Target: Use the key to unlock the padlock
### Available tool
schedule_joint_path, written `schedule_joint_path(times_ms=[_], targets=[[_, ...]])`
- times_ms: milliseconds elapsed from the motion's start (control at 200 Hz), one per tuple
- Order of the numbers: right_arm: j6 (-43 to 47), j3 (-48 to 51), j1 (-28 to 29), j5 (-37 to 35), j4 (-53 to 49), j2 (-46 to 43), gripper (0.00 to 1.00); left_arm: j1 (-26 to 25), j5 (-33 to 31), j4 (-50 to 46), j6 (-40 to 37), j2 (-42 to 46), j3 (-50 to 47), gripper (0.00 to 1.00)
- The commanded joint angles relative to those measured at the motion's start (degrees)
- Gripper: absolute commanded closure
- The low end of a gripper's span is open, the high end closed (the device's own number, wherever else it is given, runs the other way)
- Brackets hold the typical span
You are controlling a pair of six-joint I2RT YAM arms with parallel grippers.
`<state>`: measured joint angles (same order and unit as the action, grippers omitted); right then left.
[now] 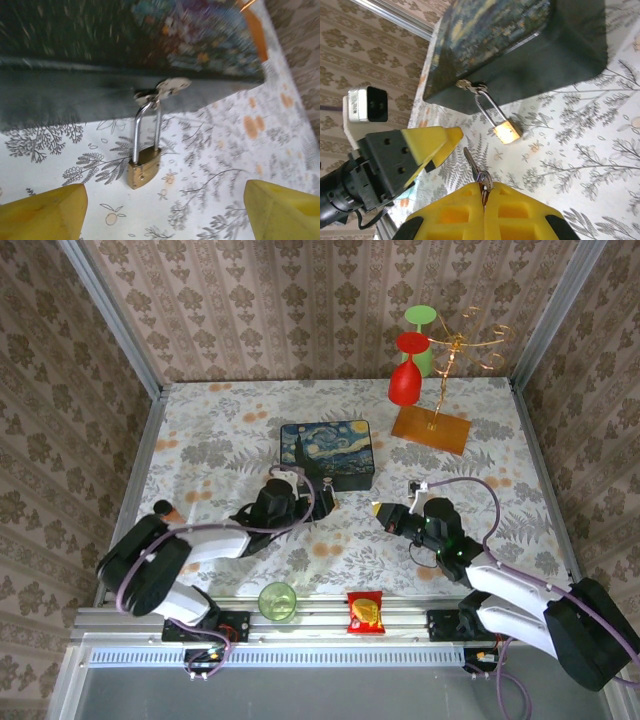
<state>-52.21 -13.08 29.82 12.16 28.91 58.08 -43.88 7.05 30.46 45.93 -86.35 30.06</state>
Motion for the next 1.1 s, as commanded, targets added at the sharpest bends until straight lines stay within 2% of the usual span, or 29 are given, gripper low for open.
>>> schedule_joint_path(times_ms=[0, 125, 335, 510, 740, 880, 1095], targets=[[1.33, 0.99, -0.29, -1.64, -2.11, -0.93, 1.00, -0.14, 2.79, 3.56, -3.26, -4.22, 3.39, 0.19], [1.42, 1.59, -0.36, -1.52, -2.73, -2.09, 1.00, -0.33, 1.90, 8.52, -2.20, -8.56, 3.04, 0.25], [2.02, 2.11, -0.46, -2.43, -3.96, -3.21, 1.00, -1.04, -1.64, 4.80, -4.66, -9.54, 4.89, 0.28], [2.10, 1.35, -0.51, -1.84, -2.95, -1.30, 1.00, -0.95, 0.05, 5.15, -5.07, -11.71, 6.64, 0.39], [1.86, 1.04, -0.60, -1.36, -1.49, 0.44, 1.00, -1.30, -0.41, 6.92, -4.01, -13.48, 5.88, 0.41], [1.87, 1.24, -0.64, -1.34, -1.48, 0.65, 1.00, -1.32, -0.68, 7.58, -3.54, -13.55, 5.62, 0.51], [1.61, 1.52, -0.64, -1.48, -1.22, 0.45, 1.00, -1.73, -1.17, 7.86, -2.82, -14.50, 5.81, 0.60]])
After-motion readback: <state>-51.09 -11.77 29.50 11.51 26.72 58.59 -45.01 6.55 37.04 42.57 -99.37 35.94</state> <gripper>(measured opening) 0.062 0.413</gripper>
